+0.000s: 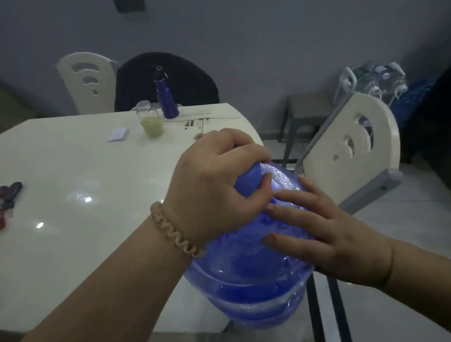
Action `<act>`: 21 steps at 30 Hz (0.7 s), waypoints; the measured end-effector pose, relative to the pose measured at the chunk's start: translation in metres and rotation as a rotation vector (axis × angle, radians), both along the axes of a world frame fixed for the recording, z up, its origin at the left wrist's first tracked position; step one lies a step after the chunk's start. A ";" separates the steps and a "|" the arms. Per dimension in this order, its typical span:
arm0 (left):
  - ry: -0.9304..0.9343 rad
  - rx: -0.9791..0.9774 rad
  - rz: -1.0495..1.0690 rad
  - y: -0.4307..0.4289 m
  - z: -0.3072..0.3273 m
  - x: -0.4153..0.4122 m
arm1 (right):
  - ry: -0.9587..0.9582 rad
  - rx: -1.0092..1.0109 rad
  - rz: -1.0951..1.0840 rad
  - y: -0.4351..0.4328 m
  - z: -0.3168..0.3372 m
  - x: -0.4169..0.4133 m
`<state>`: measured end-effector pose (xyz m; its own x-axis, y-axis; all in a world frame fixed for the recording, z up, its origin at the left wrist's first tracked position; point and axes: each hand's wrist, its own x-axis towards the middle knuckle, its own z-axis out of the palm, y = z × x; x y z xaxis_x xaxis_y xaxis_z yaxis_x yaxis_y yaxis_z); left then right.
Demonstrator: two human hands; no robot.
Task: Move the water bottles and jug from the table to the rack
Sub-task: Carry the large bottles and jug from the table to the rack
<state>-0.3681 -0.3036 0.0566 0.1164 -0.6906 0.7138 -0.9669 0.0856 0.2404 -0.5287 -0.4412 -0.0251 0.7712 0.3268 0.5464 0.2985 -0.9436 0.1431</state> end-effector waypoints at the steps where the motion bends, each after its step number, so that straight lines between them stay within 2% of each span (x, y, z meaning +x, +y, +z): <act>1: 0.007 -0.008 -0.016 -0.007 0.004 -0.008 | 0.008 -0.012 -0.018 -0.005 0.005 -0.011; 11: -0.053 0.024 -0.114 -0.095 0.033 -0.124 | -0.024 -0.027 -0.122 -0.081 0.020 -0.133; 21: -0.032 -0.035 -0.112 -0.236 0.035 -0.286 | -0.007 0.016 -0.129 -0.219 0.035 -0.303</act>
<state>-0.6540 -0.5396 0.0921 0.0169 -0.6724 0.7400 -0.9579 0.2011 0.2047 -0.8315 -0.6600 0.0098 0.8025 0.2162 0.5561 0.1736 -0.9763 0.1291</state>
